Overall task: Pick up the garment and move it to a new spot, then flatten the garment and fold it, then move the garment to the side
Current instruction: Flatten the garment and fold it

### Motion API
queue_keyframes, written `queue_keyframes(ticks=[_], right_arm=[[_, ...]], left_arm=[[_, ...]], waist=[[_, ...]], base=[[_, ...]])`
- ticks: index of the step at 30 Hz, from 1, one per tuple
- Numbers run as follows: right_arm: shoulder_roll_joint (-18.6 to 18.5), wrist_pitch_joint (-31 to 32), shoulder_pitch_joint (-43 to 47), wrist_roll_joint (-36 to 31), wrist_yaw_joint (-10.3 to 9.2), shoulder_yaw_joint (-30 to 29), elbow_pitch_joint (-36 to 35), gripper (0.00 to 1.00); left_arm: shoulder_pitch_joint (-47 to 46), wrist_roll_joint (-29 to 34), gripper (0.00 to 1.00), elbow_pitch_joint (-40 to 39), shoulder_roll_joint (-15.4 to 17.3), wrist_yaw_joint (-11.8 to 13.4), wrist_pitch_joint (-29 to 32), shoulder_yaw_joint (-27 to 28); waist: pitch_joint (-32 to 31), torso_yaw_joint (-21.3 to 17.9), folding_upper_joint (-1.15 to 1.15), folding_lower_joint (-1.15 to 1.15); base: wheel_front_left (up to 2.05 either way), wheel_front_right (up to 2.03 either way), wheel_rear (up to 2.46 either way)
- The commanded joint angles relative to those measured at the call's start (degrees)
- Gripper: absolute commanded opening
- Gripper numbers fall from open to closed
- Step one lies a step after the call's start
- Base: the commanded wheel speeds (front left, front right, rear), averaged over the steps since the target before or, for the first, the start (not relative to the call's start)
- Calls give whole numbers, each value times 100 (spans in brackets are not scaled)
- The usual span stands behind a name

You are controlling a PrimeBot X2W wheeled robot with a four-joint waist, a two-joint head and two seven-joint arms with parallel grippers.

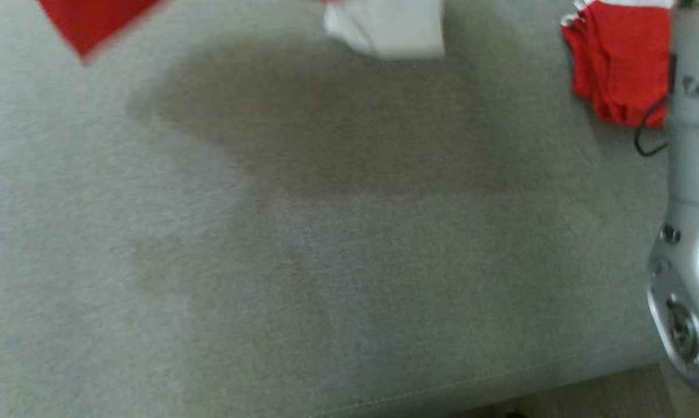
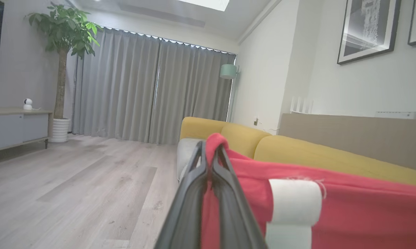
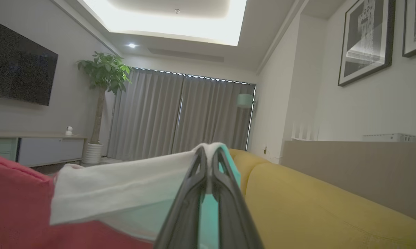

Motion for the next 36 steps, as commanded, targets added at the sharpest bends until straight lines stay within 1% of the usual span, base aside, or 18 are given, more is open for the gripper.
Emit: queue_keyframes(ticks=[1, 3, 7, 8, 10, 13, 17, 21, 26, 31, 36], right_arm=[[118, -162, -263, -17, 37, -18, 107, 0], [142, -391, -400, -23, 37, 3, 489, 0], [149, -796, -368, 283, 37, 283, 1045, 0], [149, -796, -368, 283, 37, 283, 1045, 0], [150, -927, -282, 409, 37, 408, 1289, 0], [151, -1067, -23, 600, 37, 585, 1620, 0], [151, -1142, 496, 787, 37, 742, 1761, 0], [151, -1149, 1168, 768, 37, 631, 1370, 0], [152, -1151, 2137, 694, 37, 403, 748, 0], [152, -1151, 3269, 653, 37, 111, 77, 0], [146, -1134, 4493, 693, 37, 74, -576, 0]], left_arm=[[-357, 135, 0, 84, 264, -71, -207, 80], [-516, 213, 0, 435, 200, -205, -473, -2], [-585, 198, 0, 1045, 33, -470, -843, -103], [-585, 198, 0, 1045, 33, -470, -843, -103], [-521, 164, 0, 1310, -35, -566, -981, -128], [-290, 71, 0, 1664, -155, -705, -1144, -158], [98, -92, 0, 1985, -302, -873, -1260, -202], [528, -212, 0, 2116, -377, -977, -1315, -304], [1161, -404, 0, 1967, -426, -1031, -1391, -381], [2180, -658, 0, 1496, -489, -1048, -1460, -419], [3517, -878, 0, 802, -531, -1052, -1501, -356]], waist=[[237, -146, 0, 0], [392, -164, 0, 0], [771, -146, 0, 0], [771, -146, 0, 0], [959, -135, 0, 0], [1118, -91, 0, 0], [1143, -10, 0, 0], [963, 88, 0, 0], [544, 223, 0, 0], [-17, 362, 0, 0], [-642, 392, 0, 0]], base=[[0, 0, 0], [0, 0, 0], [0, 0, 0], [0, 0, 0], [0, 0, 0], [0, 0, 0], [0, 0, 0], [0, 0, 0], [0, 0, 0], [0, 0, 0], [0, 0, 0]])
